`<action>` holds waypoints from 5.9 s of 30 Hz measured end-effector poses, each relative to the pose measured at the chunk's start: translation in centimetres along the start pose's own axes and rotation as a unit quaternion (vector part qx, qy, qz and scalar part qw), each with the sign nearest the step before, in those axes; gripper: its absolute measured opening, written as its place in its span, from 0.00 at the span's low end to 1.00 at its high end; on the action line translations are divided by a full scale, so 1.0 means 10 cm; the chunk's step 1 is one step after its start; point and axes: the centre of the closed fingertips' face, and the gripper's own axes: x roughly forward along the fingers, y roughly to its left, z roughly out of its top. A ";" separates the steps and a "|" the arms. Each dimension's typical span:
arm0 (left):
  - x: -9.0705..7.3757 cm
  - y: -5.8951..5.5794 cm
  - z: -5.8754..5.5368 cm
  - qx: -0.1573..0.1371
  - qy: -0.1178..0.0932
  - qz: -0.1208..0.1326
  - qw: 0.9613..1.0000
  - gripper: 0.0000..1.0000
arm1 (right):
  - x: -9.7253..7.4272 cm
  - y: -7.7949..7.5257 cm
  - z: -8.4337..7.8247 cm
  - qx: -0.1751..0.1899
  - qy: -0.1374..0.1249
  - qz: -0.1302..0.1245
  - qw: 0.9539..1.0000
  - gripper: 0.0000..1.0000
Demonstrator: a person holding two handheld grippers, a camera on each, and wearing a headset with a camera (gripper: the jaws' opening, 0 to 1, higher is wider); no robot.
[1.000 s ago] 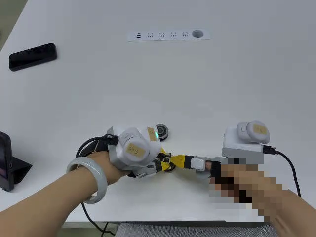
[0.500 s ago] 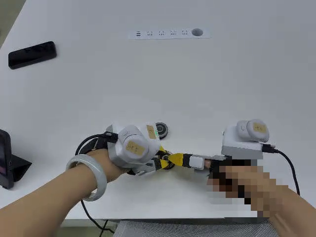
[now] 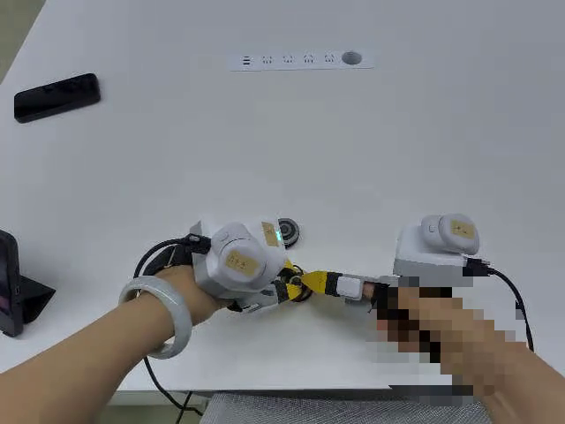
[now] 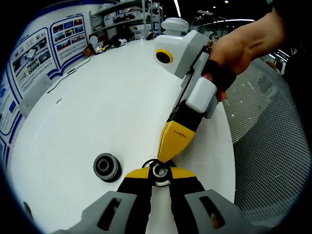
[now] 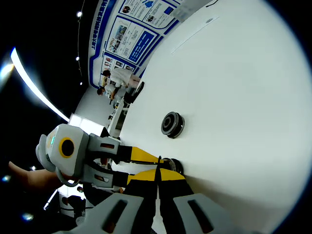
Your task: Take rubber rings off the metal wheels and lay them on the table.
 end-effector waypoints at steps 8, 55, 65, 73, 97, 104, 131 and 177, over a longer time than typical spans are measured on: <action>-0.08 0.04 0.10 0.009 -0.021 0.014 1.000 0.13 | 0.00 -0.02 0.01 0.000 -0.002 -0.004 1.000 0.02; -0.31 0.14 -0.14 -0.089 -0.076 0.070 0.991 0.61 | -0.41 -0.04 0.45 0.040 -0.091 0.005 0.995 0.02; -0.32 0.15 -0.16 -0.101 -0.078 0.074 0.989 0.61 | -0.47 -0.21 0.49 0.055 -0.104 -0.027 0.993 0.02; -0.31 0.14 -0.18 -0.102 -0.072 0.070 0.990 0.59 | -0.45 -0.36 0.45 0.061 -0.098 -0.049 0.992 0.02; -0.31 0.13 -0.16 -0.092 -0.066 0.067 0.991 0.56 | -0.44 -0.55 0.42 -0.018 -0.081 -0.127 0.988 0.08; -0.32 0.12 -0.17 -0.092 -0.067 0.067 0.991 0.55 | -0.46 -0.57 0.41 -0.083 -0.062 -0.158 0.982 0.11; -0.23 0.08 -0.05 -0.077 -0.061 0.062 0.993 0.32 | -0.28 -0.28 0.27 -0.120 -0.037 -0.112 0.986 0.17; 0.00 0.01 0.02 -0.007 -0.002 0.026 1.000 0.17 | -0.17 -0.14 0.11 -0.087 -0.035 -0.074 0.993 0.18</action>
